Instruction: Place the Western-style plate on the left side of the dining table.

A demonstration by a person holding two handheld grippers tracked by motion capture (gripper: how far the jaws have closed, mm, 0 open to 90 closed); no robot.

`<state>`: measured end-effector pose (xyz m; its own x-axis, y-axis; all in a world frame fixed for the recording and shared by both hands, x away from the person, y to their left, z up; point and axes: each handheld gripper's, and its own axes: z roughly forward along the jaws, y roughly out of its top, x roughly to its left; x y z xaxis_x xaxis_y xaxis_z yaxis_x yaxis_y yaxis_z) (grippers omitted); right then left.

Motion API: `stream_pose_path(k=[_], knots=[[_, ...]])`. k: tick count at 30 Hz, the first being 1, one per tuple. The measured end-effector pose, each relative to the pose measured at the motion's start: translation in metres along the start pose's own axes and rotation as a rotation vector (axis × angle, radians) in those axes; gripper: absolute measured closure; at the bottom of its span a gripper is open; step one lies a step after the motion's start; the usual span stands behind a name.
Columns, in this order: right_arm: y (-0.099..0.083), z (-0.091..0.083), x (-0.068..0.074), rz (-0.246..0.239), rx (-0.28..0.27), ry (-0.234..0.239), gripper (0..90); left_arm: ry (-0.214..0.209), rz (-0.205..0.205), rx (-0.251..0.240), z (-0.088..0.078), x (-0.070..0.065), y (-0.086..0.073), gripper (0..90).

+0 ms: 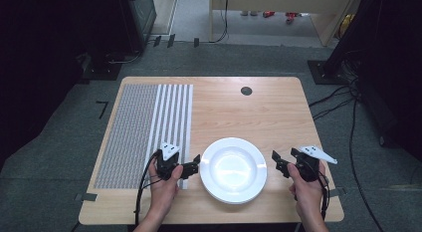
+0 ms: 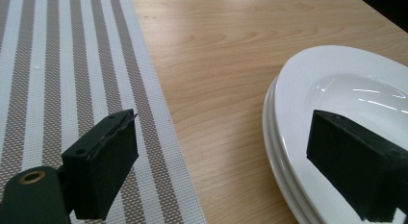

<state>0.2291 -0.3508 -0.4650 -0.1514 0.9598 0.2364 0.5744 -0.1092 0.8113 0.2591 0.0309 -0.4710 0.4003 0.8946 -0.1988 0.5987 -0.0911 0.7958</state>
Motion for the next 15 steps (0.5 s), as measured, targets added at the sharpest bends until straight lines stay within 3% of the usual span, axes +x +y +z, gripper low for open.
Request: stream_pose_path(k=[9, 15], knots=[[-0.012, 0.000, 0.006, -0.003, 0.006, 0.068, 31.8, -0.054, 0.019, 0.007, 0.003, -0.013, -0.009, 10.7], [-0.021, 0.003, 0.013, 0.009, 0.016, 0.061, 41.7, -0.081, 0.044, 0.045, 0.008, -0.023, -0.016, 13.7]])
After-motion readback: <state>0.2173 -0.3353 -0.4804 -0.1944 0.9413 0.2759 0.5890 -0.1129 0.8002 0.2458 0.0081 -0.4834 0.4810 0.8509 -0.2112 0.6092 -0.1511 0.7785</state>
